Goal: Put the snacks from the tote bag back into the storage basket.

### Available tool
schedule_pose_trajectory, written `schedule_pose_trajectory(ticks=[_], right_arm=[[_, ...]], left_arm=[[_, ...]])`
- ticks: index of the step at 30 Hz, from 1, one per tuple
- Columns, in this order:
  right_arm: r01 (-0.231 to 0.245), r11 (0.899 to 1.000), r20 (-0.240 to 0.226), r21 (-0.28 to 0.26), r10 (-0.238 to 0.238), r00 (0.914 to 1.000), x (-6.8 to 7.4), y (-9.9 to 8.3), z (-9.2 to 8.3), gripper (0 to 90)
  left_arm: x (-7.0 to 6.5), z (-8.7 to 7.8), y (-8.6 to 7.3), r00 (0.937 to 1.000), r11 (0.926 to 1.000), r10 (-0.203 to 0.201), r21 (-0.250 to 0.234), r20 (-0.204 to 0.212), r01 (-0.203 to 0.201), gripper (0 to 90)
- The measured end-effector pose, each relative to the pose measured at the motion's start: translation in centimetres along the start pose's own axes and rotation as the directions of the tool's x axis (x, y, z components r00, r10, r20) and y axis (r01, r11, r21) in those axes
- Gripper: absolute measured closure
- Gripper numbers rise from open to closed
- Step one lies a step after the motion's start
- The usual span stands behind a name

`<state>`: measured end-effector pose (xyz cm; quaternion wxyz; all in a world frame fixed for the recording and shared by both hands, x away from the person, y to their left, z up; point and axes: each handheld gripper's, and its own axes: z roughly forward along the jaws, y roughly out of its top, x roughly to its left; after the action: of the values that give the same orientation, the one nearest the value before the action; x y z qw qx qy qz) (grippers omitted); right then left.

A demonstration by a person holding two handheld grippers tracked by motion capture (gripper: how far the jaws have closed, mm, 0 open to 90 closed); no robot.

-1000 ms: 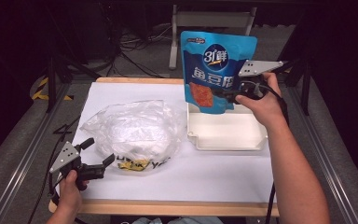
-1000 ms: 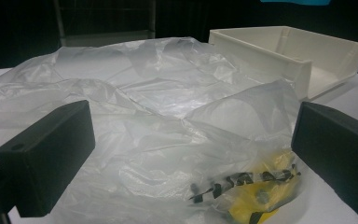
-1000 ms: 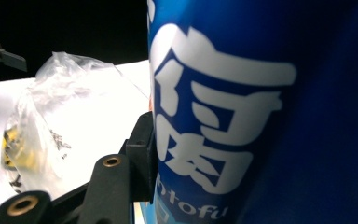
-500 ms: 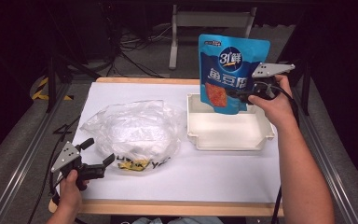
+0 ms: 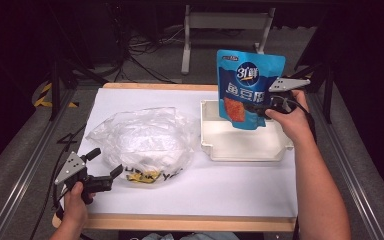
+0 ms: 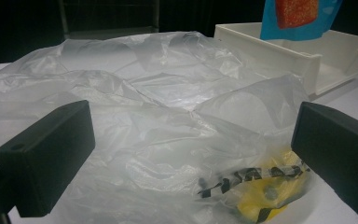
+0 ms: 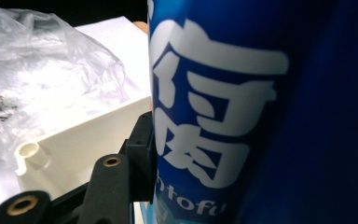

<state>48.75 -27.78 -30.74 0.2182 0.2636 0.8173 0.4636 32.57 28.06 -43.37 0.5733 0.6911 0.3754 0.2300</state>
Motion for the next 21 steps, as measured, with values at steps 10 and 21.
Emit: schedule_pose_trajectory(ticks=[10, 21], right_arm=[[-0.004, 1.0, 0.0, 0.022, 0.004, 1.0, -0.2, -1.5, 1.2, 54.7], [-0.012, 0.998, -0.021, 0.057, 0.013, 0.9997, 0.3, -3.1, 2.1, 54.7]], left_arm=[[0.1, 0.1, -0.1, 1.0, 1.0, -0.005, 0.002, 0.002, 0.005, 0.2], [0.0, 0.1, -0.1, 1.0, 1.0, -0.001, -0.003, 0.004, 0.001, 0.2]])
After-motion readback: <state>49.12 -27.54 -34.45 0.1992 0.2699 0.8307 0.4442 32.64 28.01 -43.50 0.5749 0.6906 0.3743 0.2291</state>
